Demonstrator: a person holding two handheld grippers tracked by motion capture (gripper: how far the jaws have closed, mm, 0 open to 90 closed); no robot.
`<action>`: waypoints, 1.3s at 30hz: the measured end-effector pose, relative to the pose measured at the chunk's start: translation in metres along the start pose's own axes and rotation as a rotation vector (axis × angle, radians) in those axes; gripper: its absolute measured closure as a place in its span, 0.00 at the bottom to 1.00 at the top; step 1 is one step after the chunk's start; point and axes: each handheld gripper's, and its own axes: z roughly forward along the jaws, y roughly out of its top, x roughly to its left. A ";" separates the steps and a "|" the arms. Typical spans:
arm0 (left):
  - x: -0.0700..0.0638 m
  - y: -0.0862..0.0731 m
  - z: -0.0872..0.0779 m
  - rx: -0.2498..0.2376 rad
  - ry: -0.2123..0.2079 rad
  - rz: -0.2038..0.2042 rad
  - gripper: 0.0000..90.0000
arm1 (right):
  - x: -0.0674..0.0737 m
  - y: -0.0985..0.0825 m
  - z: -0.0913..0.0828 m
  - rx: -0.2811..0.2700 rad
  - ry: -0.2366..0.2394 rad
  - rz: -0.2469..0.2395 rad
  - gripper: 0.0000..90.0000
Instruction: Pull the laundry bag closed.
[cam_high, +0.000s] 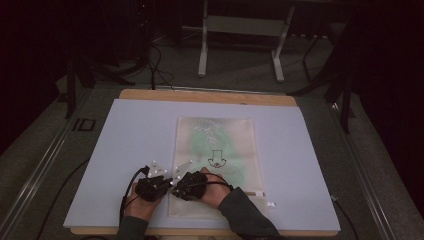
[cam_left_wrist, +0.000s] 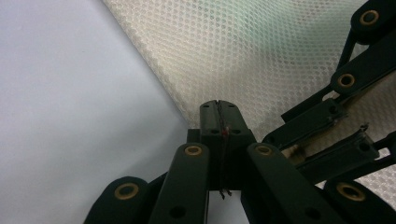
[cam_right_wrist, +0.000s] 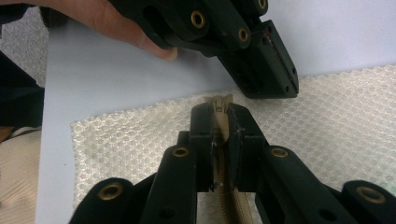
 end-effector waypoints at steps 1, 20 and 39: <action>0.000 0.000 0.000 0.000 0.000 -0.001 0.99 | 0.000 0.000 0.000 0.001 0.001 0.000 0.91; 0.001 0.000 0.000 0.005 -0.004 -0.009 0.99 | -0.004 -0.004 -0.008 0.031 0.001 0.000 0.92; 0.000 0.000 0.000 0.002 0.003 -0.010 0.99 | 0.000 -0.012 -0.013 0.058 -0.021 -0.029 0.92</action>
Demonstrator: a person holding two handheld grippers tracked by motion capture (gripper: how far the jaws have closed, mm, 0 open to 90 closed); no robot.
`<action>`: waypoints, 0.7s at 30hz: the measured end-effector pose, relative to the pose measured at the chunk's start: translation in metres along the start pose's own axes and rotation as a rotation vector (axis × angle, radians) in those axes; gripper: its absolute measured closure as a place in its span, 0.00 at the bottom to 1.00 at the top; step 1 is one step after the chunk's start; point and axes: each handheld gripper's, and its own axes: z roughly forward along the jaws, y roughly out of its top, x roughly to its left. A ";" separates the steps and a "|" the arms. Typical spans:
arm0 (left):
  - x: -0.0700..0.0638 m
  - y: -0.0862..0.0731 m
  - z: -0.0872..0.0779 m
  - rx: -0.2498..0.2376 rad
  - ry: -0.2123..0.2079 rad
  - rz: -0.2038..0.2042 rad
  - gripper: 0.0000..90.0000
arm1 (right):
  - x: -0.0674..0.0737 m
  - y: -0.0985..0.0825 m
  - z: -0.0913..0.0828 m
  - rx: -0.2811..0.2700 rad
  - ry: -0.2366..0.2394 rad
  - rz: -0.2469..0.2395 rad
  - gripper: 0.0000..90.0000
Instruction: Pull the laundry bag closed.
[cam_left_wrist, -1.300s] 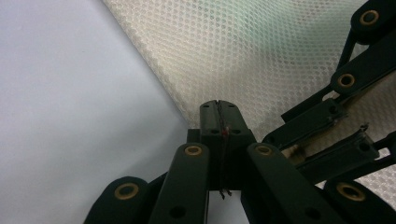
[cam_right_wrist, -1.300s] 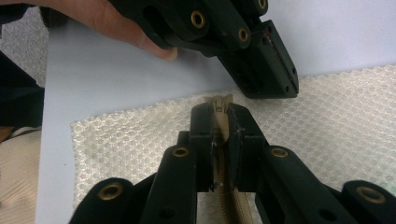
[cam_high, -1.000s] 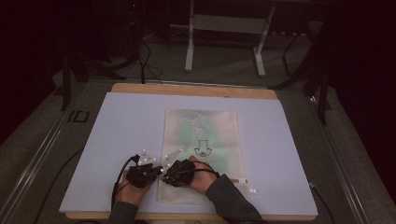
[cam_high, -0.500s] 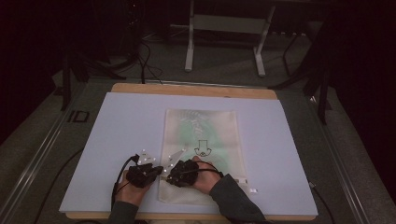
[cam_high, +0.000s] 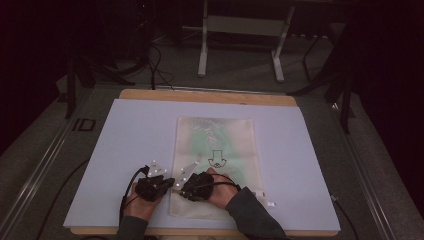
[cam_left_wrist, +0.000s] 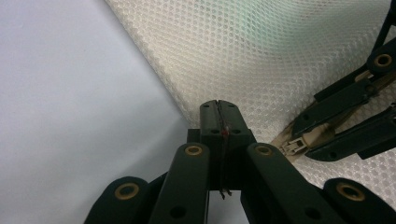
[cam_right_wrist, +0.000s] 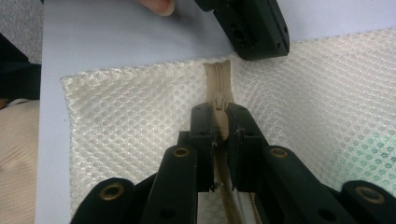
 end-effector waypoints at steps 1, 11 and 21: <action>0.000 0.000 0.000 0.000 0.001 0.000 0.99 | 0.000 0.000 0.000 0.000 -0.004 -0.003 0.92; -0.003 0.002 -0.001 0.010 0.013 0.015 0.99 | 0.000 -0.005 -0.003 0.008 -0.008 -0.007 0.92; -0.012 0.000 -0.007 0.012 -0.087 0.014 0.99 | 0.000 -0.005 -0.003 0.008 -0.006 -0.007 0.92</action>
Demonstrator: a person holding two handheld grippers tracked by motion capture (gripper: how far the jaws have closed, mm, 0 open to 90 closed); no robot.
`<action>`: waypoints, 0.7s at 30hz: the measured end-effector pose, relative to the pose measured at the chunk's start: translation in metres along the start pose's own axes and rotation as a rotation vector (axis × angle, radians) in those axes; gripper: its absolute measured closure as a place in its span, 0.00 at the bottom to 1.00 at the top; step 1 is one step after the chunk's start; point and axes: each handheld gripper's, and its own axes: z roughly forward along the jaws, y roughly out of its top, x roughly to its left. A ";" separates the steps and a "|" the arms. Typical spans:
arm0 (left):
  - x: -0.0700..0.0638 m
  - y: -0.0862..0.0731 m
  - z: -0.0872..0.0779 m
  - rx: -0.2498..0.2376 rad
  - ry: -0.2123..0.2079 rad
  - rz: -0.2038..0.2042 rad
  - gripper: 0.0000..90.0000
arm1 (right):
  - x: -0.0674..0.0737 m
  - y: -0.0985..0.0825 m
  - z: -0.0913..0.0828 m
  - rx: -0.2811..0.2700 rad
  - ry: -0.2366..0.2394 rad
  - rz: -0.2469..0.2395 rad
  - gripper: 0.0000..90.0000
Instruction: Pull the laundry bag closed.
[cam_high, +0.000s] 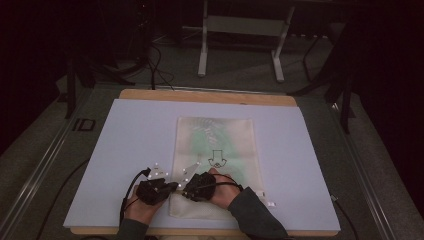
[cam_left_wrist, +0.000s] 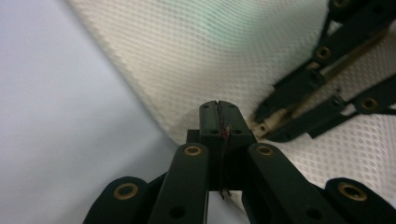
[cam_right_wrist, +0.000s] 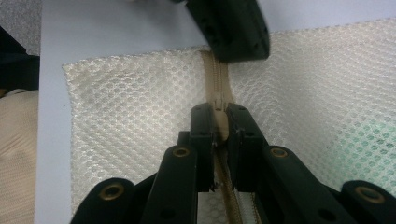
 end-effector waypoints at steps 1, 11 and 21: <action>-0.001 0.000 0.001 0.002 0.001 0.000 0.99 | 0.000 0.000 0.000 0.002 0.000 -0.001 0.92; -0.002 -0.001 0.004 0.034 0.003 0.010 0.99 | 0.001 0.001 -0.001 0.013 -0.004 -0.015 0.92; 0.000 -0.002 0.005 0.034 -0.007 0.011 0.99 | 0.002 0.002 -0.003 0.026 -0.008 -0.030 0.92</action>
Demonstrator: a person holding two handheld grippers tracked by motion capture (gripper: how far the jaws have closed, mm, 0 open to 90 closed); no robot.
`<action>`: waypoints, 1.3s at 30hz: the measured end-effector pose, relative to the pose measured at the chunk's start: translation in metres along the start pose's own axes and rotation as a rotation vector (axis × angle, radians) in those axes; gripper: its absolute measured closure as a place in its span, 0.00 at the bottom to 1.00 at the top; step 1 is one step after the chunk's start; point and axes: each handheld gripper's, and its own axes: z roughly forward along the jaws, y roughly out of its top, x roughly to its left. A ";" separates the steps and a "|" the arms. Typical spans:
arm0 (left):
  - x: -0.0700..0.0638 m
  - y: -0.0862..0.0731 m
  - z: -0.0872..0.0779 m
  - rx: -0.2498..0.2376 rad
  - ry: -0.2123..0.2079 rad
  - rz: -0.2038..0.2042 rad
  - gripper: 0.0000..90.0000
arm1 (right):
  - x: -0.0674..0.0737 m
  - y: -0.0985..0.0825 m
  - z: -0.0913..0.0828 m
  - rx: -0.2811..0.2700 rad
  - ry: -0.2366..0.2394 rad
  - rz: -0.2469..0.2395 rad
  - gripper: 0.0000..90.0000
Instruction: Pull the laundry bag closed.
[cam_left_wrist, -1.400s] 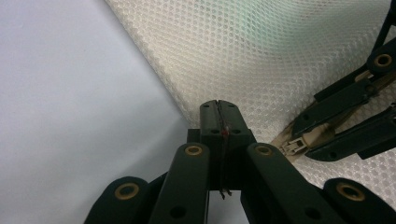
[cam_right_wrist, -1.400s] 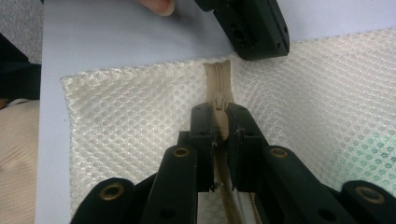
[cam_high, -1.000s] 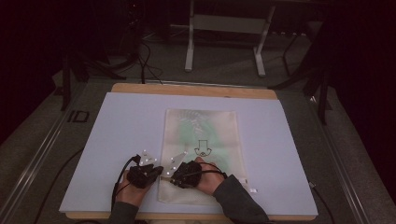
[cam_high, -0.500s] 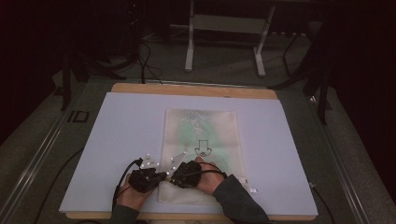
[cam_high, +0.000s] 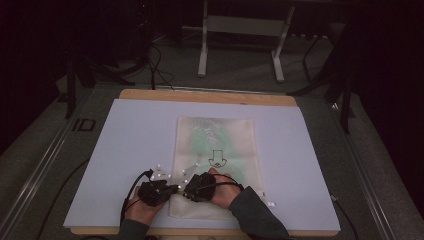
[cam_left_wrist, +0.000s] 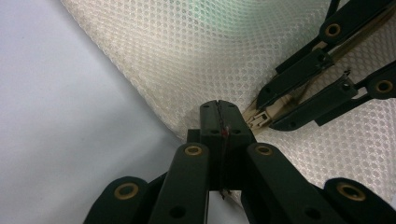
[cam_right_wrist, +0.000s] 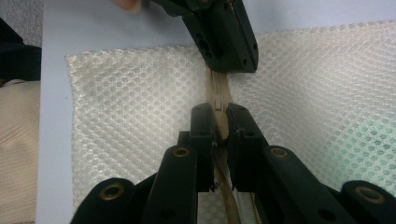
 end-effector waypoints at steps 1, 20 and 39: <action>0.000 0.000 0.000 0.000 0.000 -0.001 0.99 | 0.000 0.000 0.000 0.003 -0.002 -0.001 0.92; -0.002 0.000 0.000 0.004 0.014 0.009 0.99 | 0.004 -0.005 -0.010 0.039 -0.013 -0.017 0.92; -0.003 0.000 0.000 0.006 0.021 0.013 0.99 | 0.004 -0.013 -0.020 0.045 -0.017 -0.015 0.92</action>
